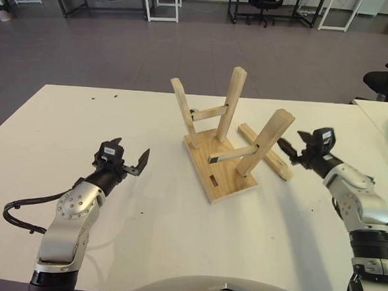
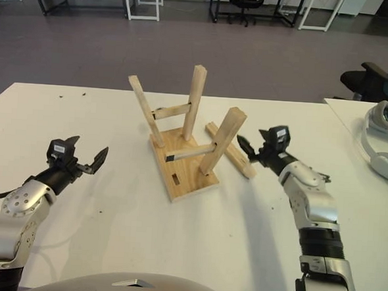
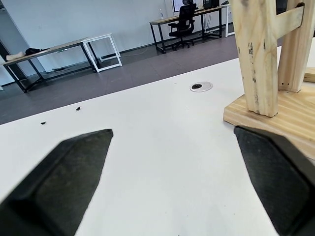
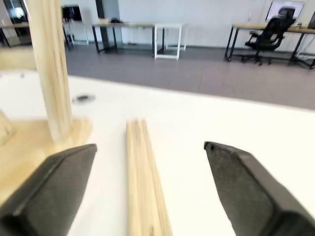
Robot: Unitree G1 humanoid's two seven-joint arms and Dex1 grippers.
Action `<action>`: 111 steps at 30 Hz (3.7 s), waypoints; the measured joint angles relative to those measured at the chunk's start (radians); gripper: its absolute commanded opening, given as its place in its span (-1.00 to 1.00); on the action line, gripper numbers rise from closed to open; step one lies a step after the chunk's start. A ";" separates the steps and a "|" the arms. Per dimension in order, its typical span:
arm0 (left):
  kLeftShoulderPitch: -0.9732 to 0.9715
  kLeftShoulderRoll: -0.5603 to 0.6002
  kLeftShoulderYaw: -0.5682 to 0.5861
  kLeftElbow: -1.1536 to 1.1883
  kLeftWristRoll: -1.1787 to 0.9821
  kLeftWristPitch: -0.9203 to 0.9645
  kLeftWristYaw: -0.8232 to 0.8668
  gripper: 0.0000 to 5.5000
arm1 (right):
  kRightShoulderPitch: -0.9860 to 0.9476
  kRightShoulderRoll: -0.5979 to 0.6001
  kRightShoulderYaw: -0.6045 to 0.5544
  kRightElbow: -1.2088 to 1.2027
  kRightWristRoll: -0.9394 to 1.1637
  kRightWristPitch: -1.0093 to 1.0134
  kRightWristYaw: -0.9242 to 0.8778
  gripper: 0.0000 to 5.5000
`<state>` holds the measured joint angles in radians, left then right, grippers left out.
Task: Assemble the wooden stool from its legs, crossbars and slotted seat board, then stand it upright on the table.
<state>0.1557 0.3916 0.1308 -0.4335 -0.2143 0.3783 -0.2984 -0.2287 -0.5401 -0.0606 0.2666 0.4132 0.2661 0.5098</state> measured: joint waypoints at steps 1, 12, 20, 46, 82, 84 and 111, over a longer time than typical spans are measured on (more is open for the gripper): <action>-0.007 0.000 -0.001 0.002 0.000 0.000 -0.001 0.66 | -0.004 0.011 0.025 0.069 -0.039 -0.027 0.013 0.48; -0.024 0.000 -0.021 0.008 0.000 0.009 -0.004 0.66 | -0.087 0.055 0.095 0.300 -0.192 -0.118 0.061 -0.08; -0.128 -0.004 0.053 -0.053 -0.080 0.097 0.010 0.66 | -0.113 0.058 0.085 0.305 -0.300 -0.117 -0.072 -0.24; -1.107 -0.351 0.276 0.056 -1.482 0.152 0.947 0.66 | -0.716 -0.077 0.294 -0.140 -1.406 -0.605 -0.787 -0.24; -0.975 -0.334 0.204 0.098 -1.638 -0.214 1.399 0.06 | -1.035 -0.203 0.684 0.211 -1.935 -0.786 -1.308 -0.25; -0.974 -0.300 0.183 0.105 -1.616 -0.185 1.364 0.20 | -1.035 -0.203 0.684 0.217 -1.907 -0.789 -1.308 -0.25; -0.989 -0.296 0.182 0.154 -1.627 -0.149 1.364 0.49 | -1.000 -0.204 0.687 0.230 -1.880 -0.690 -1.267 -0.25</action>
<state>-0.8331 0.0958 0.3124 -0.2794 -1.8412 0.2292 1.0657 -1.2287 -0.7445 0.6268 0.4969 -1.4664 -0.4239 -0.7574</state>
